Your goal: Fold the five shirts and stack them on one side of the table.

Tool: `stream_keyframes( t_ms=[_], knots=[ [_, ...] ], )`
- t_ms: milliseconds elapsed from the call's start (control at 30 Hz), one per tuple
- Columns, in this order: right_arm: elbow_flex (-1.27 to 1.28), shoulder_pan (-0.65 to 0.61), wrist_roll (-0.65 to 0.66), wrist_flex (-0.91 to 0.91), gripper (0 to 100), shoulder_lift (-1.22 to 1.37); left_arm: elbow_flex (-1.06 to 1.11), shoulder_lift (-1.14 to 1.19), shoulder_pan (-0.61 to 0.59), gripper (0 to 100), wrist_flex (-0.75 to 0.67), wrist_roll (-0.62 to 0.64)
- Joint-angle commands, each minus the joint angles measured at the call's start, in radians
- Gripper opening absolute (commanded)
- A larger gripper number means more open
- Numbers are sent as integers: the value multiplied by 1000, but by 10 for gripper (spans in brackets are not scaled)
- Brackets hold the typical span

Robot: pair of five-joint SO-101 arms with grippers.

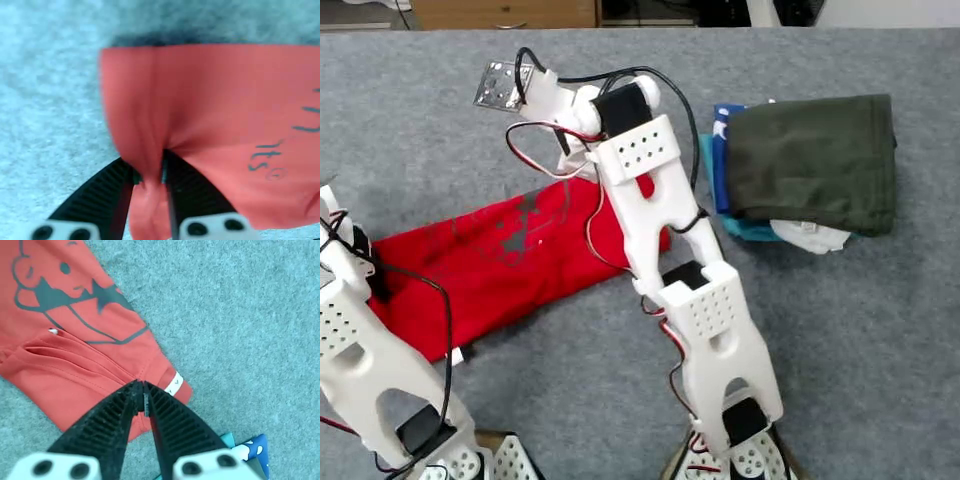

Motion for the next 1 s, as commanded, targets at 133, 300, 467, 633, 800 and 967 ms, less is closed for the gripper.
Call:
stream_keyframes(
  t_ms=[133, 300, 467, 633, 800, 967],
  knots=[
    [-85, 53, -12, 15, 2, -70, -123, -24, -63, 19, 37, -8],
    [-124, 77, -14, 15, 2, -70, -269, -41, -180, 19, 69, -41],
    [-236, 125, -87, 15, 2, -68, -298, -41, -262, 18, 69, -112],
    [-340, 177, -97, 15, 2, -68, -290, -45, -242, 18, 72, -112],
    [-386, 188, -97, 15, 2, -71, -167, -162, -115, 18, 72, -81],
    [-386, 188, -218, 15, 2, -153, 78, -441, 115, 18, 72, -41]
  ],
)
